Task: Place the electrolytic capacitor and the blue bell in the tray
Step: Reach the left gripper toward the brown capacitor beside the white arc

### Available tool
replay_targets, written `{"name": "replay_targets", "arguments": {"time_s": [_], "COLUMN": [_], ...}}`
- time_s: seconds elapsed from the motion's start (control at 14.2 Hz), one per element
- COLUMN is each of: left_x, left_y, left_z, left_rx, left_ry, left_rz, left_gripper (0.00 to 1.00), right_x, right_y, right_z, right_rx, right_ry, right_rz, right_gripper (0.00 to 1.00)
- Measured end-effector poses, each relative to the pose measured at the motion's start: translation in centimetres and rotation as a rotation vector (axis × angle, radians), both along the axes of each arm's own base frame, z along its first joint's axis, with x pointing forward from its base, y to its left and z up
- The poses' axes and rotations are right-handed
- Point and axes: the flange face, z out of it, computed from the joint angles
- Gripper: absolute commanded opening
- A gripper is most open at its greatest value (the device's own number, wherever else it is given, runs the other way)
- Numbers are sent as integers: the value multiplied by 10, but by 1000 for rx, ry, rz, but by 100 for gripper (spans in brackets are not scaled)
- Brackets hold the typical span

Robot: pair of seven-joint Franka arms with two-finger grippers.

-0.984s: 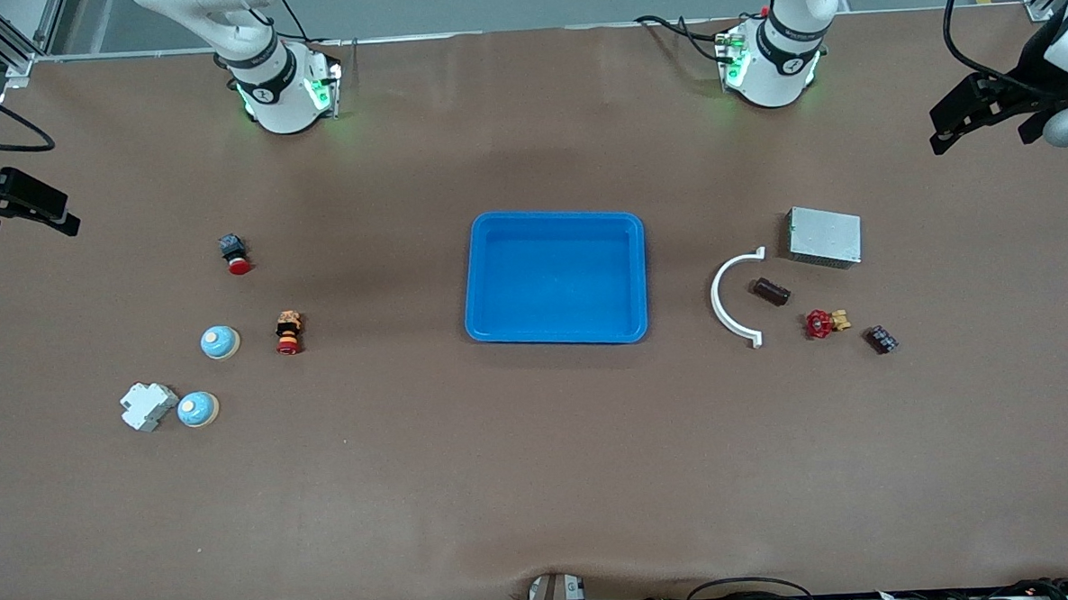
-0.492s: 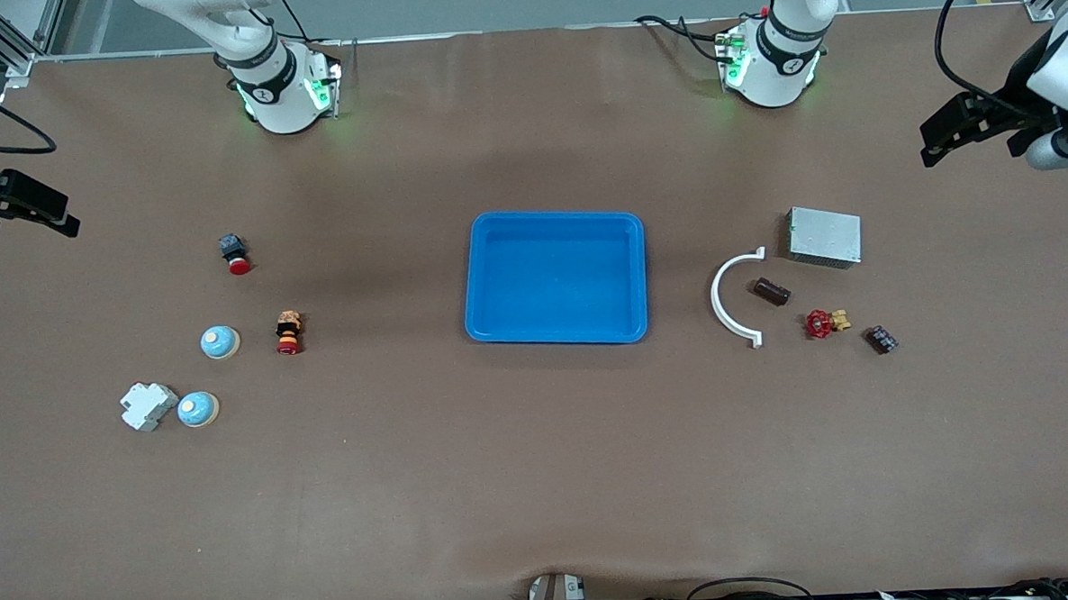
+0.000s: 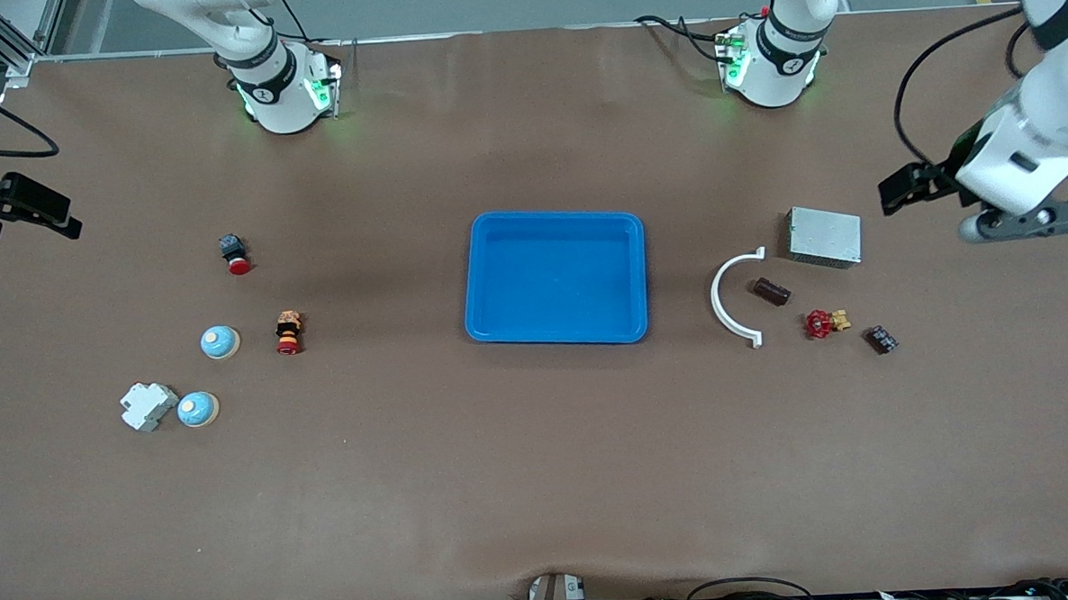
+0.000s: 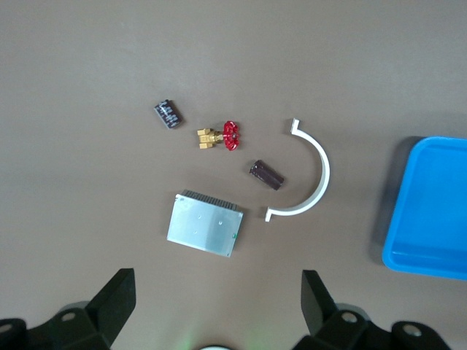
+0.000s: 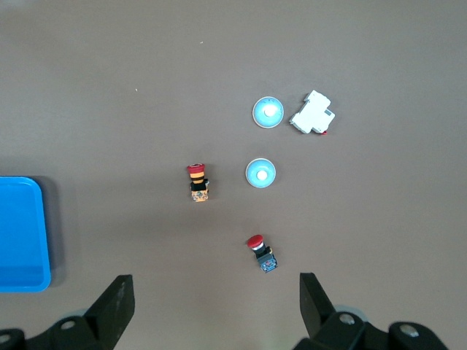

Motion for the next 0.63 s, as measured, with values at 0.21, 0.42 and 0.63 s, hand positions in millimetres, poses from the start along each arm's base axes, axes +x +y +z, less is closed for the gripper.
{"name": "replay_targets", "arguments": {"time_s": [0.21,0.42,0.63], "left_x": [-1,-9,-17], "left_y": [-4,-17,-23], "left_z": [-48,-85,-125], "left_rx": [7,19,20], "left_ry": [-7,0,-20], "left_rz": [68,134,185], "left_gripper": [100,100,100], "right_x": [8,15,23], "right_y": [-13,-26,-42], "right_z": [-51,-106,-164], "right_rx": [-14,-22,-25], "right_ry": [10,13,0], "right_rz": [-19,-39,-62], "right_gripper": [100,100,100]}}
